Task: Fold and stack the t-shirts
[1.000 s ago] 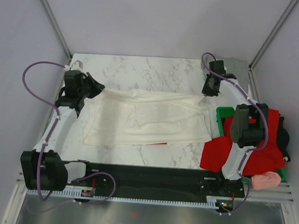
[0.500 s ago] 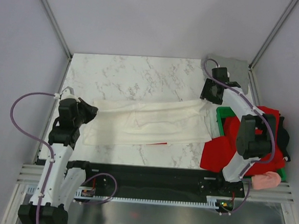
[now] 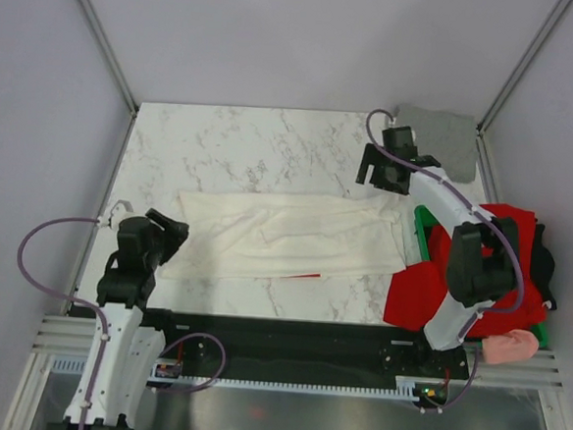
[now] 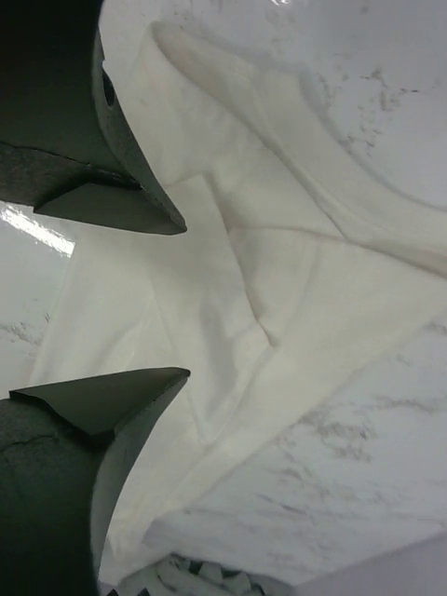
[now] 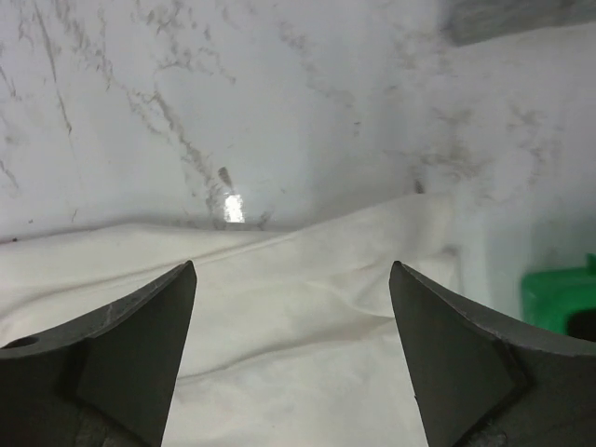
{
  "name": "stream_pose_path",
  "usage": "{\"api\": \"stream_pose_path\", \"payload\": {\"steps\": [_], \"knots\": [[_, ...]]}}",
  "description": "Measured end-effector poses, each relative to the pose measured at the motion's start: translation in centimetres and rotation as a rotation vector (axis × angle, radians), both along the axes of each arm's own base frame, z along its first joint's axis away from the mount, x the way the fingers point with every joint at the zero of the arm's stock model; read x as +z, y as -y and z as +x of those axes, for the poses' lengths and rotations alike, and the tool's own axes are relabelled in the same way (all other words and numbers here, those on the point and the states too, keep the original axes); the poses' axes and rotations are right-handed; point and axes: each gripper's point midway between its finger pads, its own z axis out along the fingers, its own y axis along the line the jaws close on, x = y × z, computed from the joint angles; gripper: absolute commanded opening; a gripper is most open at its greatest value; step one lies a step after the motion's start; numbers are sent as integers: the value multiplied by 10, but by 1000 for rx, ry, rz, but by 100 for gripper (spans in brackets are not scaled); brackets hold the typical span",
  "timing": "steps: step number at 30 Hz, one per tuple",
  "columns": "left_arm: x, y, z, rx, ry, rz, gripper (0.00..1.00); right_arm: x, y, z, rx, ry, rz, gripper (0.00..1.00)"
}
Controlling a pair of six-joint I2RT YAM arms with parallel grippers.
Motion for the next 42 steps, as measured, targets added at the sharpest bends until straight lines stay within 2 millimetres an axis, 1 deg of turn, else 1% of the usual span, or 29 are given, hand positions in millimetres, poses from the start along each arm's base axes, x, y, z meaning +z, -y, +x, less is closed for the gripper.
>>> {"api": "stream_pose_path", "payload": {"steps": [2,3,4,5,7,8,11,14,17,20,22,23,25,27,28,29,30,31,32,33,34,35,36,37,39,41,42], "knots": [[-39,3,2,-9,-131,-18,61,-23,-25,5,61,-45,-3,89],[-57,5,1,-17,-196,-29,60,-38,-36,4,89,-76,-8,89],[-75,7,0,-25,-260,-38,59,-50,-43,1,106,-104,-13,88],[-90,10,-2,-34,-318,-49,54,-66,-49,-3,128,-142,-21,88],[-115,16,-6,-53,-417,-57,53,-92,-55,-13,149,-205,-38,88],[-122,19,-7,-63,-447,-59,51,-102,-54,-18,154,-229,-50,87],[-142,30,-10,-95,-523,-58,50,-103,-57,-25,163,-212,-58,87],[-145,35,7,-96,-507,-65,50,-106,-58,-33,158,-181,-79,87],[-146,36,32,-77,-516,-65,47,-107,-61,-47,142,-165,-78,86],[-143,35,74,-41,-538,-58,47,-106,-69,-68,109,-146,-41,85],[-141,34,110,-10,-536,-53,47,-105,-83,-89,92,-126,16,85],[-141,34,125,0,-531,-51,47,-103,-94,-101,90,-120,51,85],[-140,36,161,10,-528,-47,47,-100,-121,-129,121,-130,105,85],[-138,40,208,5,-508,-51,48,-96,-166,-167,204,-172,160,87],[-135,45,239,-10,-475,-54,48,-95,-189,-191,260,-206,179,88],[-133,51,269,-36,-441,-54,52,-92,-209,-213,314,-246,193,89],[-128,63,305,-94,-409,-61,55,-87,-226,-230,359,-271,204,91],[-125,68,316,-117,-391,-64,55,-80,-245,-246,407,-290,215,92],[-119,81,343,-181,-369,-51,58,-69,-261,-260,446,-303,219,92],[-109,94,369,-243,-329,-36,60,-56,-276,-268,476,-300,232,93],[-96,106,391,-294,-291,-17,62,-43,-287,-270,494,-285,246,94],[-82,117,404,-332,-254,-5,66,-30,-295,-270,502,-267,259,95],[-60,130,415,-376,-196,16,68,-19,-299,-266,499,-243,264,95],[-49,137,412,-399,-184,23,70,-13,-299,-260,490,-222,262,94],[-13,148,398,-443,-149,41,72,-7,-292,-245,462,-195,237,94],[18,150,378,-469,-129,48,73,-7,-278,-227,431,-181,197,94],[36,144,368,-469,-114,54,73,-7,-268,-214,408,-174,172,94]]}}
